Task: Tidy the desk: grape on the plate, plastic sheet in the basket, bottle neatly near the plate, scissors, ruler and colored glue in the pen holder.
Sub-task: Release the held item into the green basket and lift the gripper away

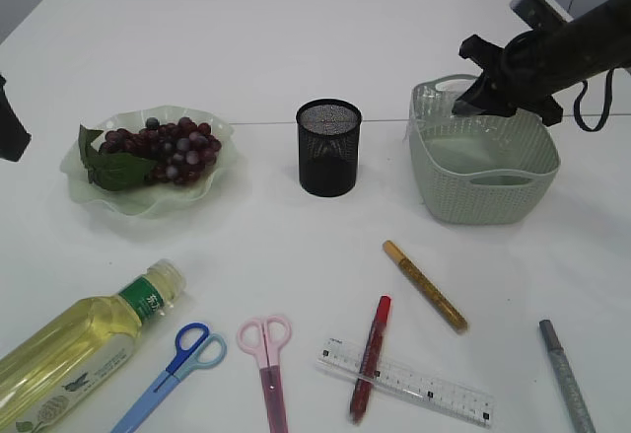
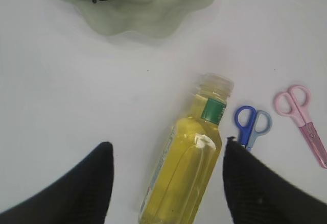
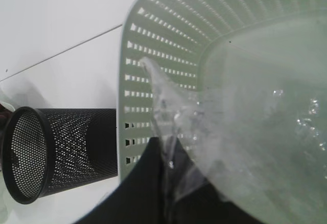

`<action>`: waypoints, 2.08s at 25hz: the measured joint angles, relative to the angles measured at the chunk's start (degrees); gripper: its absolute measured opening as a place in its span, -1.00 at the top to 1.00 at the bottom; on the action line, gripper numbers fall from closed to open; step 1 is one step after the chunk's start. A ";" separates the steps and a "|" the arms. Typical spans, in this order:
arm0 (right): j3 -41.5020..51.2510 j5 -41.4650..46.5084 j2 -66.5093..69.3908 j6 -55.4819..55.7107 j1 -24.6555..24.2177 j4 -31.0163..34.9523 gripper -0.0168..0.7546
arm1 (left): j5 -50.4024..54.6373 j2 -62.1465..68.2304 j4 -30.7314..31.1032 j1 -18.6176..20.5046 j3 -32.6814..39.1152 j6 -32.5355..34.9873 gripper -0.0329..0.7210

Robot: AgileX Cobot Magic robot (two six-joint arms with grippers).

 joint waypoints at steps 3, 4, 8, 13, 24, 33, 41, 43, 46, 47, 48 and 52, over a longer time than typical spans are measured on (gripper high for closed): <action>0.00 -0.34 0.00 0.24 -0.25 -0.98 1.00 | 0.00 0.00 -0.03 0.00 0.00 0.00 -0.38; 0.00 -0.48 0.00 0.24 -0.25 -1.28 1.00 | 0.00 0.00 -0.03 0.00 0.00 0.00 -0.38; -0.84 -0.68 0.00 0.38 -0.25 -4.30 1.00 | 0.00 0.00 -0.03 0.00 0.00 0.00 -0.38; -4.17 -0.46 0.00 2.38 -0.25 -11.17 1.00 | 0.00 0.00 -0.03 0.00 0.00 0.00 -0.38; -5.50 1.19 0.00 3.41 -0.25 -21.67 1.00 | 0.00 0.00 -0.12 0.00 0.00 0.00 -0.38; -5.50 2.40 0.13 3.30 0.95 -22.01 0.27 | -0.19 0.00 -0.12 0.00 0.00 0.00 -0.38; -5.50 4.64 -1.18 3.30 1.04 -19.74 -0.40 | -0.19 0.00 -0.12 0.00 0.00 0.00 -0.38; -5.62 5.13 -2.89 3.30 1.04 -19.63 -0.40 | -0.31 0.00 -0.12 0.00 0.00 0.00 -0.38; -5.73 6.93 -6.21 3.30 1.04 -19.87 -0.40 | -0.31 0.00 -0.12 0.00 0.00 0.00 -0.38; -5.73 7.60 -7.36 3.30 1.04 -20.29 -0.40 | -0.41 0.00 -0.12 0.00 0.00 0.00 -0.38; -5.73 7.90 -8.18 3.30 1.04 -20.89 -0.40 | -0.41 0.00 -0.12 0.00 0.00 0.00 -0.38; -5.84 6.71 -8.74 4.26 1.04 -21.80 -0.40 | -0.30 0.00 -0.12 0.00 0.00 0.00 -0.38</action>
